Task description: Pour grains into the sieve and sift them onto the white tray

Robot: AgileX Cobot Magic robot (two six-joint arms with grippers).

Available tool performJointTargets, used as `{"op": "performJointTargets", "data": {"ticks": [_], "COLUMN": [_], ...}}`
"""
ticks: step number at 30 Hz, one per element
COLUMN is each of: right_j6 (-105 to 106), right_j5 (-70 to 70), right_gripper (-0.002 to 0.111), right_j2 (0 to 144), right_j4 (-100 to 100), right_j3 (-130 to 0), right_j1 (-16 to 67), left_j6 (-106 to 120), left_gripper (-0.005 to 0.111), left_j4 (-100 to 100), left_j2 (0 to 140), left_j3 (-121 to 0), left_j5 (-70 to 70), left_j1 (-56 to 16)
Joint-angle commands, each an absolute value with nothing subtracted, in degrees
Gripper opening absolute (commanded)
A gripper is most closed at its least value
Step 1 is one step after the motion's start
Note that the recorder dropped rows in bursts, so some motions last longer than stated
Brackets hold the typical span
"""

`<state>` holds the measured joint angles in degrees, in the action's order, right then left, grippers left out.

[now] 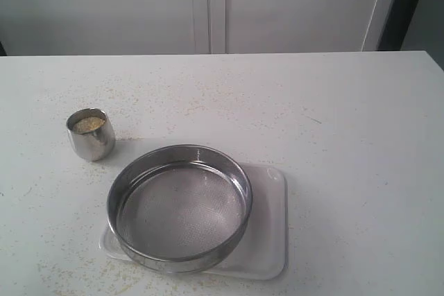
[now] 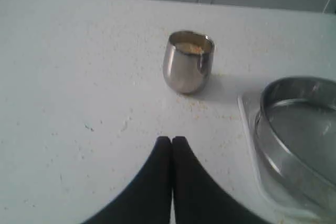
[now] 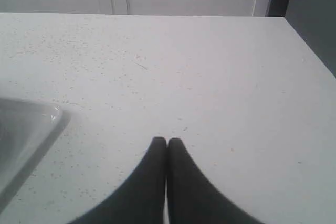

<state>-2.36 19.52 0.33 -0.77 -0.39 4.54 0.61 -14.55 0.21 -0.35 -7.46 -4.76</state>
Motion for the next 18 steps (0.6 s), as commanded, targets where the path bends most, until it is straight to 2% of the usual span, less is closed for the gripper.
{"op": "performJointTargets", "data": {"ticks": [1, 10, 15, 18], "right_j6": [-2.59, -2.59, -2.59, -2.59], "right_j5": [19.24, 19.24, 19.24, 19.24], "right_gripper": [0.0, 0.0, 0.0, 0.0], "right_j2": [0.0, 0.0, 0.0, 0.0], "right_j4": [-0.4, -0.4, -0.4, -0.4], "right_j3": [0.0, 0.0, 0.0, 0.0], "right_j1": [4.65, 4.65, 4.65, 4.65], "left_j6": [-0.44, -5.25, -2.05, -2.48], "left_gripper": [0.0, 0.0, 0.0, 0.0], "left_j4": [-16.86, -16.51, -16.51, -16.51], "left_j2": [0.0, 0.0, 1.64, 3.97], "left_j3": [0.0, 0.0, 0.0, -1.87], "left_j5": [1.01, 32.45, 38.09, 35.25], "left_j1": [-4.72, -4.72, -4.72, -4.72]}}
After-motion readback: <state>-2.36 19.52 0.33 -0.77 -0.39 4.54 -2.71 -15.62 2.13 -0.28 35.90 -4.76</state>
